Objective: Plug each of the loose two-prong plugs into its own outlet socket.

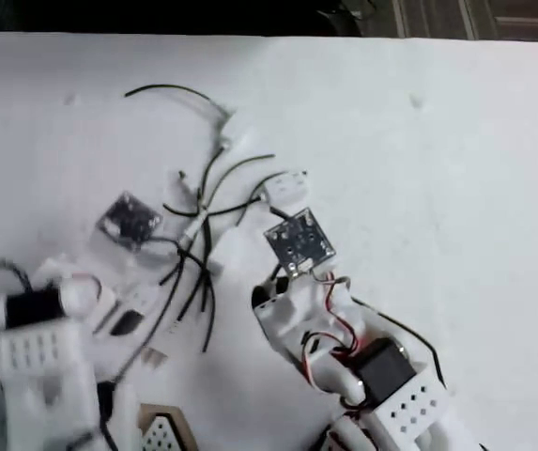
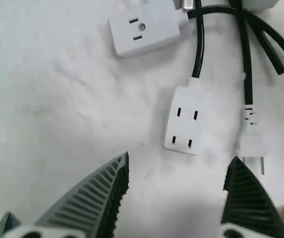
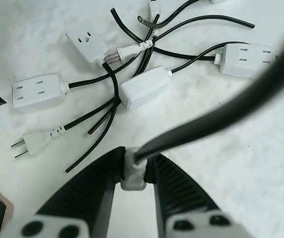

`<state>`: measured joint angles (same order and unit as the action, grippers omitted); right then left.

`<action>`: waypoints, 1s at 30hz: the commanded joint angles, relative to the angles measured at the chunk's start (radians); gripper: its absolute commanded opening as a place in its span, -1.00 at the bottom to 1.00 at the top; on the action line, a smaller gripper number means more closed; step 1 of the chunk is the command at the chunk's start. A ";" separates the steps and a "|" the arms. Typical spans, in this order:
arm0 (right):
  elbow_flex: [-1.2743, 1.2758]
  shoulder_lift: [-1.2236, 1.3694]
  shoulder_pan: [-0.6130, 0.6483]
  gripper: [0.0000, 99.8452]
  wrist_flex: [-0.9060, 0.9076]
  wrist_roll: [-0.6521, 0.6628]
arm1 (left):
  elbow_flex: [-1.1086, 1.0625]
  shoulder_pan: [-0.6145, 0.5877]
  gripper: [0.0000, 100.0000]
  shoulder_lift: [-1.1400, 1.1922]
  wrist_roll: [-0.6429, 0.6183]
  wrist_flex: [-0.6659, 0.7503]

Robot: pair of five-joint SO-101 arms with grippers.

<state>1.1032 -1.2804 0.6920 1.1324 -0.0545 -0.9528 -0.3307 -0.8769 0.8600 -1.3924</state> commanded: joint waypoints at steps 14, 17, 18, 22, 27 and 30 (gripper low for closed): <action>-0.006 -0.007 -0.005 -0.97 -0.016 -0.003 | 0.196 -0.018 -0.38 0.618 0.110 0.167; -0.006 -0.007 -0.005 -0.97 -0.015 -0.003 | 0.196 -0.016 -0.41 0.679 0.110 0.210; -0.006 -0.007 -0.005 -0.97 -0.015 -0.003 | 0.196 -0.015 -0.44 0.700 0.110 0.222; -0.006 -0.008 -0.005 -0.97 -0.015 -0.003 | 0.198 0.030 -0.60 0.785 0.110 0.249; -0.006 -0.013 -0.005 -0.97 -0.015 -0.003 | 0.196 0.120 -0.81 0.796 0.103 0.244; -0.006 -0.015 -0.005 -0.97 -0.015 -0.003 | 0.204 0.174 -0.81 0.796 0.006 0.256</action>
<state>1.1032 -1.2804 0.6935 1.1324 -0.0545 -0.7825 -0.2140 -0.0821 0.9429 -1.1561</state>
